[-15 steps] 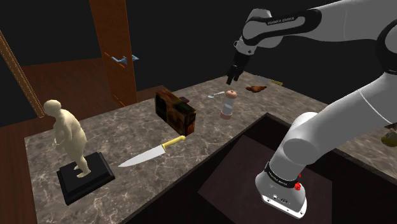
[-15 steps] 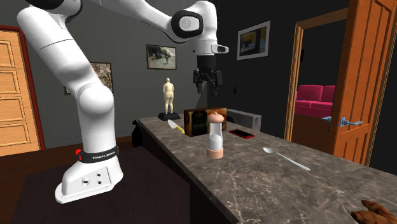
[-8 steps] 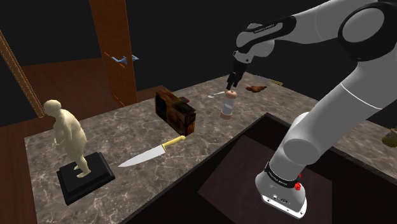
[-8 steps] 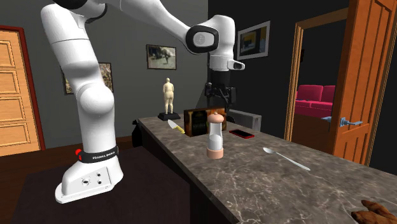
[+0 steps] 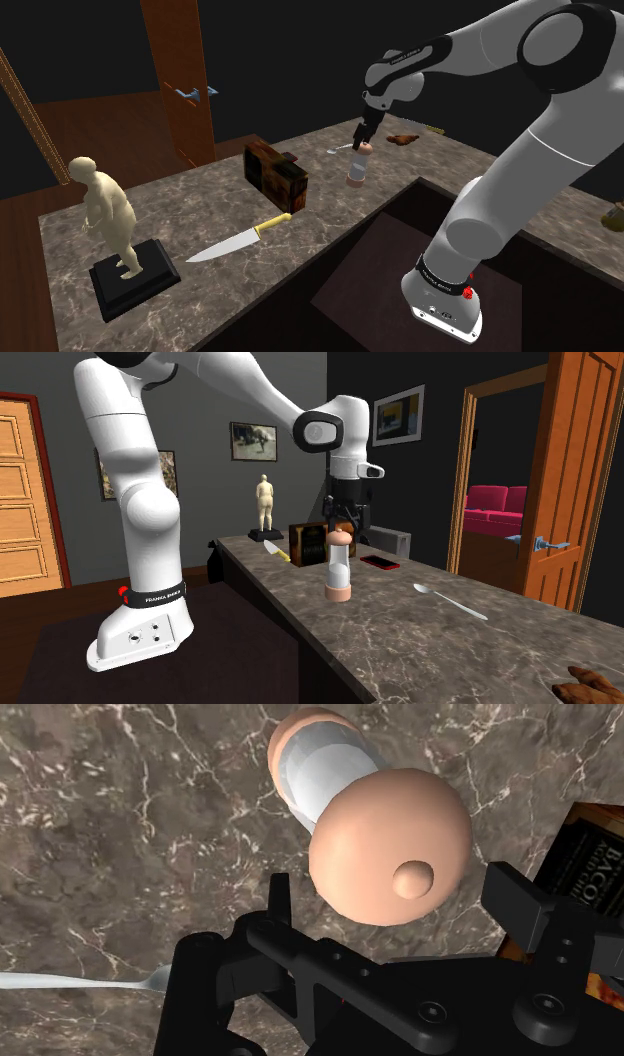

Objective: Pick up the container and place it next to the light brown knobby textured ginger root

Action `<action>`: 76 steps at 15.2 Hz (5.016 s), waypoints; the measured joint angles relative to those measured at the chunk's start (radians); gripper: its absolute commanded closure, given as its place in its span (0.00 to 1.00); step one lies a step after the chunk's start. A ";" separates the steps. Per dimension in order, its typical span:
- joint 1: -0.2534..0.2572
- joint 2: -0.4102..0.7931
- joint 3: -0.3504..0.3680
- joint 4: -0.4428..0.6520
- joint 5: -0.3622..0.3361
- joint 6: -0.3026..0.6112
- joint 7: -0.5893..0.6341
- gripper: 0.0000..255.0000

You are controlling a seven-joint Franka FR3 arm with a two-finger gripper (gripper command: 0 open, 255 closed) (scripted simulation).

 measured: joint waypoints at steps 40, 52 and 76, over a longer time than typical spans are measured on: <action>-0.009 -0.104 0.039 0.217 -0.054 -0.305 0.077 1.00; -0.003 -0.104 0.050 0.379 -0.053 -0.465 0.096 1.00; -0.063 0.017 -0.111 0.607 -0.024 -0.608 -0.130 1.00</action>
